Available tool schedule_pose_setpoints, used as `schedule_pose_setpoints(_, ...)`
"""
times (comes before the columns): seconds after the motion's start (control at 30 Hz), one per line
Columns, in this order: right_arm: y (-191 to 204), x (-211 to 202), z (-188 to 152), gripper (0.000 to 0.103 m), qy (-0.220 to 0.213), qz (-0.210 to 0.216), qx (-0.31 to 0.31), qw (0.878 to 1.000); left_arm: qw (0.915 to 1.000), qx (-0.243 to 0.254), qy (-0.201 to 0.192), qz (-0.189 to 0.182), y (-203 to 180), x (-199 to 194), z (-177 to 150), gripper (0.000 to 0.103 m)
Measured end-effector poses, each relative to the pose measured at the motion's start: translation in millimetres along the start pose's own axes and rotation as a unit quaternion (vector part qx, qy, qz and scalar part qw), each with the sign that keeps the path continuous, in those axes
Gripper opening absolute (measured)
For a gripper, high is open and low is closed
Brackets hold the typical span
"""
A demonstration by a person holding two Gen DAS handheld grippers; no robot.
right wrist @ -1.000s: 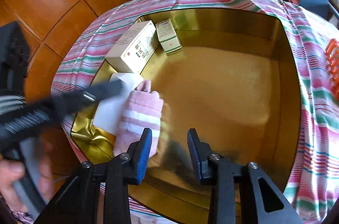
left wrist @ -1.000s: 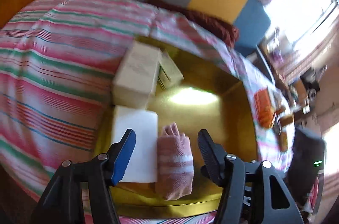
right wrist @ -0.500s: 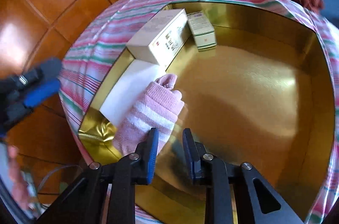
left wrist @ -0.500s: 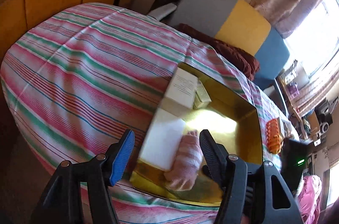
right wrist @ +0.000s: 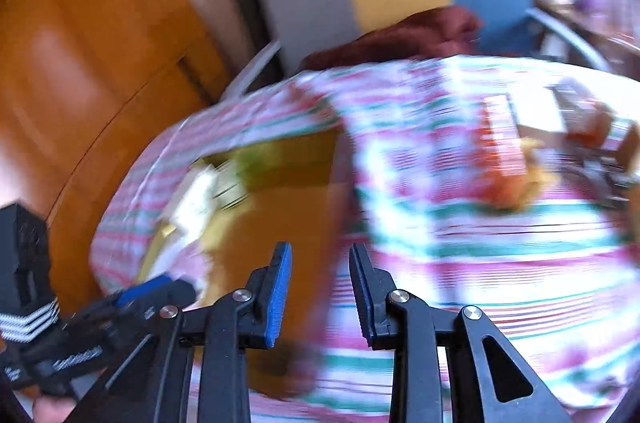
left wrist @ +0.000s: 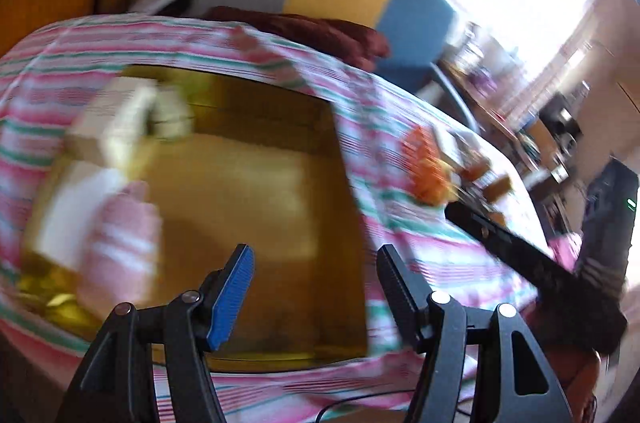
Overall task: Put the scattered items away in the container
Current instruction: 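Move both tools back toward the cracker packets on the table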
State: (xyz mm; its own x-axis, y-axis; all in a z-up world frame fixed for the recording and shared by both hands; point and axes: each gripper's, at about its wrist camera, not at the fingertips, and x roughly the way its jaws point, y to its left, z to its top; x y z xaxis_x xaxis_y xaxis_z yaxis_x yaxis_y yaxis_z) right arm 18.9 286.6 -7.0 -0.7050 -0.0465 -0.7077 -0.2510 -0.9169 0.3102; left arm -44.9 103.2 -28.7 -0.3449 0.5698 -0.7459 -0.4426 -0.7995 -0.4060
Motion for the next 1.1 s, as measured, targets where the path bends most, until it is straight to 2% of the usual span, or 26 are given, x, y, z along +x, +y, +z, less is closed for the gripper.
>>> schedule_pose_setpoints(0.1,-64.6,-23.2,-1.4,0.044,-0.027,-0.058,0.055,0.996,0.9985,0.044,0.013,-0.03,-41.8,21.7,-9.0,0.065)
schedule_pose_setpoints(0.23,-157.5,-44.1,-10.6,0.044,-0.035,-0.117,0.137,0.983,0.9939,0.088,0.045,-0.049,-85.8,54.1,-22.7,0.065)
schedule_pose_setpoints(0.3,-199.8,-53.6,-10.3,0.045,-0.043,-0.146,0.167,0.974,0.9922,0.095,0.058,-0.055,-99.4,64.6,-28.5,0.065)
schedule_pose_setpoints(0.47,-288.0,-63.5,13.1,0.046,-0.069,-0.181,0.22,0.956,0.9884,0.111,0.09,-0.051,-116.9,84.2,-39.2,0.065)
schedule_pose_setpoints(0.6,-326.2,-59.1,35.0,0.068,-0.085,-0.188,0.224,0.953,0.9878,0.111,0.1,-0.042,-114.7,89.8,-46.2,0.065)
schedule_pose_setpoints(0.67,-337.1,-50.4,45.0,0.07,-0.076,-0.187,0.216,0.955,0.9879,0.105,0.106,-0.042,-113.6,93.4,-46.9,0.065)
schedule_pose_setpoints(0.77,-350.5,-33.9,45.6,0.07,-0.047,-0.155,0.238,0.958,0.9884,0.104,0.105,-0.036,-111.8,93.8,-47.7,0.065)
schedule_pose_setpoints(0.83,-344.8,-28.0,37.5,0.071,-0.032,-0.13,0.243,0.961,0.9886,0.102,0.104,-0.038,-110.6,93.4,-48.6,0.065)
schedule_pose_setpoints(0.97,-298.4,-22.1,17.0,0.071,-0.006,-0.039,0.205,0.978,0.9883,0.102,0.107,-0.038,-110.3,94.0,-49.3,0.065)
schedule_pose_setpoints(1.07,-254.7,-22.0,-1.3,0.071,0.012,0.039,0.168,0.985,0.9881,0.107,0.105,-0.037,-110.7,91.9,-51.6,0.065)
schedule_pose_setpoints(1.1,-242.6,-24.4,-6.8,0.071,0.014,0.053,0.159,0.986,0.988,0.107,0.105,-0.038,-110.7,91.2,-52.3,0.065)
